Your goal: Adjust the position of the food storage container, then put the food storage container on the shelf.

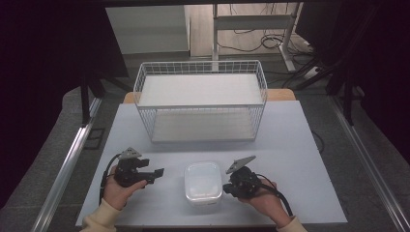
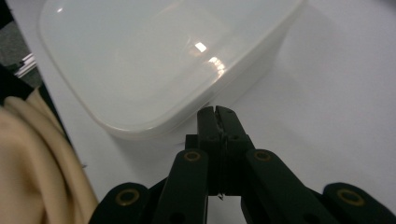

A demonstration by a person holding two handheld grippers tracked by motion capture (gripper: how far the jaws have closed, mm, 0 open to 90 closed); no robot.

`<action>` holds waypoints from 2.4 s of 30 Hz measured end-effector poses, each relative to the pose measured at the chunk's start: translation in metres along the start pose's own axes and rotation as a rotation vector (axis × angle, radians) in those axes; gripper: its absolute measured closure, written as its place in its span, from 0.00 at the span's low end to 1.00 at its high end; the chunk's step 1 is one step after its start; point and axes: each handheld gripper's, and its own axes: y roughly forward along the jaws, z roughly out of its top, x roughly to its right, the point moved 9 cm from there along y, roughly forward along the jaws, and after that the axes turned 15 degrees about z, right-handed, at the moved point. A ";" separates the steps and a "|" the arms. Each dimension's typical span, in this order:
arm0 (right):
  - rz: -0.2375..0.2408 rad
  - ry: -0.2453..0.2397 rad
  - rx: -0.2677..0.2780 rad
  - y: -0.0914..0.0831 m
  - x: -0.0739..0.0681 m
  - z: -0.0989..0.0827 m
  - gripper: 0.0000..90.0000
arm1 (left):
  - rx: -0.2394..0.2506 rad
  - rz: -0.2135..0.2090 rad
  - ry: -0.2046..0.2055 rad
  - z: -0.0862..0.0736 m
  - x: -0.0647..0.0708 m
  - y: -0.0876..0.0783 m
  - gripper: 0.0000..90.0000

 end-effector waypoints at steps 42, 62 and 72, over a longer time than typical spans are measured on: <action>-0.077 0.003 0.170 -0.012 0.017 0.018 0.99 | -0.021 -0.022 -0.014 0.000 0.007 -0.004 0.27; 0.071 0.209 0.433 -0.029 0.002 0.016 0.38 | -0.052 -0.151 -0.079 0.003 0.038 -0.019 0.28; 0.110 0.280 0.443 -0.014 -0.002 0.019 0.35 | -0.089 -0.264 -0.151 0.000 0.055 -0.018 0.29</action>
